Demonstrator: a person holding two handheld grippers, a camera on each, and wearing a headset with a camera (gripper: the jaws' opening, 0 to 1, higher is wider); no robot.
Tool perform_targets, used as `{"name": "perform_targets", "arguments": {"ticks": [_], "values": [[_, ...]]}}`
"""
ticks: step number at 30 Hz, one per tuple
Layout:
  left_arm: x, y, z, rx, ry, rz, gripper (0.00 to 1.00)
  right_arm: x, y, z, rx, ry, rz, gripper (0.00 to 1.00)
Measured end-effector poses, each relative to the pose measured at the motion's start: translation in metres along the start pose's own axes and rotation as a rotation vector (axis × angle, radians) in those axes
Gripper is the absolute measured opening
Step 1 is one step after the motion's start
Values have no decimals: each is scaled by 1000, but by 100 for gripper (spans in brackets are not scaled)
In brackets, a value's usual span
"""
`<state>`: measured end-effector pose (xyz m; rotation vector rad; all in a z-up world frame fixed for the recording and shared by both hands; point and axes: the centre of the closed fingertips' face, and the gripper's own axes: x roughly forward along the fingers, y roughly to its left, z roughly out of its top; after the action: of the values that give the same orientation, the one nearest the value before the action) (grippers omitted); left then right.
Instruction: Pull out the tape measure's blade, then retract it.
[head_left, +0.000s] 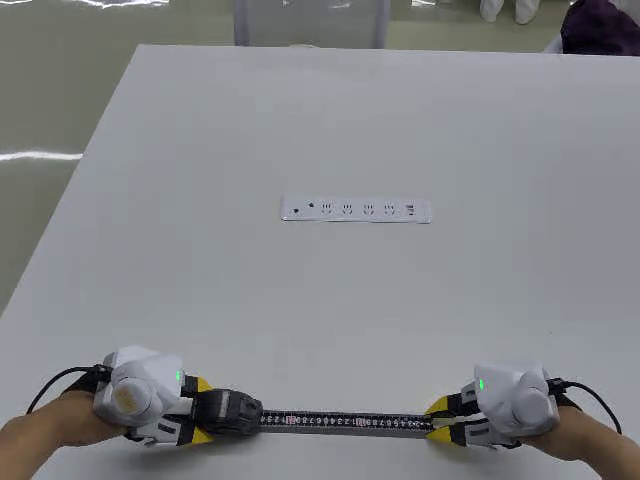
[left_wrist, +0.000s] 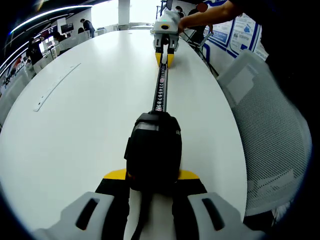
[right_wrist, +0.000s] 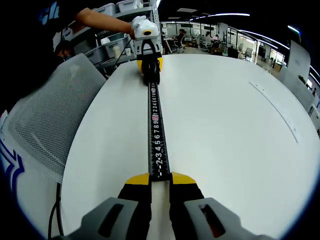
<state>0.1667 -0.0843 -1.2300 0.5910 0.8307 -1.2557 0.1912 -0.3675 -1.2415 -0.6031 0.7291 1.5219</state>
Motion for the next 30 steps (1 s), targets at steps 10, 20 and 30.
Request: {"name": "perform_targets", "arguments": {"ticks": [10, 20, 30], "values": [[2, 0, 2, 13, 19, -1, 29, 0, -1, -1, -15, 22, -8, 12], [2, 0, 2, 47, 32, 2, 30, 2, 0, -1, -39, 54, -18, 14], [4, 3, 0, 50, 48, 18, 34, 3, -1, 0, -24, 62, -33, 19]]}}
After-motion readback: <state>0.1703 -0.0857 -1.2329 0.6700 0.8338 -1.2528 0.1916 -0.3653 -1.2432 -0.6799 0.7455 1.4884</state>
